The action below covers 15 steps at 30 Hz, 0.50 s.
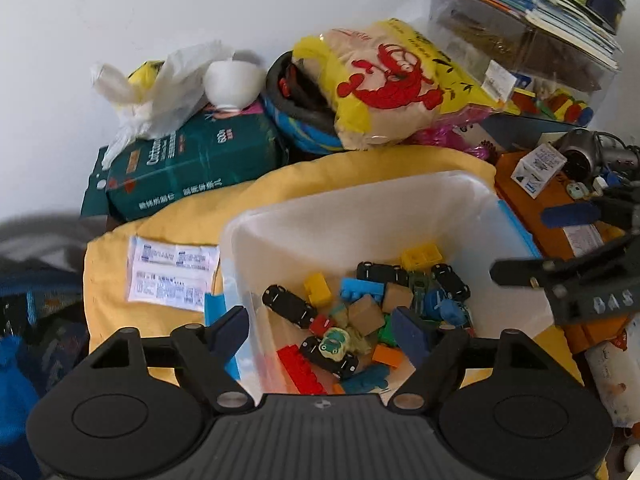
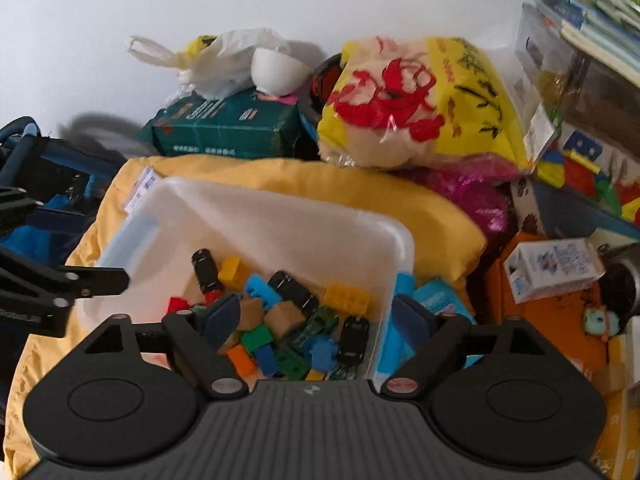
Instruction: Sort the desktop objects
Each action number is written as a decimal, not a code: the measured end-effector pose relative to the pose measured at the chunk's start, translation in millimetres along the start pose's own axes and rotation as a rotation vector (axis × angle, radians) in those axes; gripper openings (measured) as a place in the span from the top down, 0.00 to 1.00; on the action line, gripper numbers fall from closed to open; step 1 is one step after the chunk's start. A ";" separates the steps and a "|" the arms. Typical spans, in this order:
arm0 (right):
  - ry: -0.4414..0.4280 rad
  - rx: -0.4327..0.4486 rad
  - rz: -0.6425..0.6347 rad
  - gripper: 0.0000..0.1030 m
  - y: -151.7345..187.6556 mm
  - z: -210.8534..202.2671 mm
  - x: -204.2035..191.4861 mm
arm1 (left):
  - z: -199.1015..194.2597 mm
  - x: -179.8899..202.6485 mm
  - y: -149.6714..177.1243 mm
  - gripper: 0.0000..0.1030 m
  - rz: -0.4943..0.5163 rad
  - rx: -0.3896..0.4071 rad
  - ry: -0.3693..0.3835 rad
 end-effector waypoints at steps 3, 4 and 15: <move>-0.012 -0.002 -0.006 0.05 5.1 1.7 -1.6 | 4.8 -3.0 -0.6 0.21 -0.024 -0.024 -0.039; -0.014 -0.005 -0.004 0.05 6.4 2.1 -2.1 | 5.3 -3.8 -1.9 0.21 -0.033 -0.030 -0.046; -0.032 -0.028 -0.029 0.03 10.9 0.2 -14.4 | -5.2 -3.2 -16.4 0.19 -0.089 -0.021 -0.030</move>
Point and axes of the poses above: each gripper's, at about its wrist camera, not at the fingertips, and z roughly the way its jaws point, x to its right, y to its underside, the point moved 4 cm from there along z, roughly the way its jaws point, and after that the axes turned 10 degrees about -x, right-handed, at the moved point
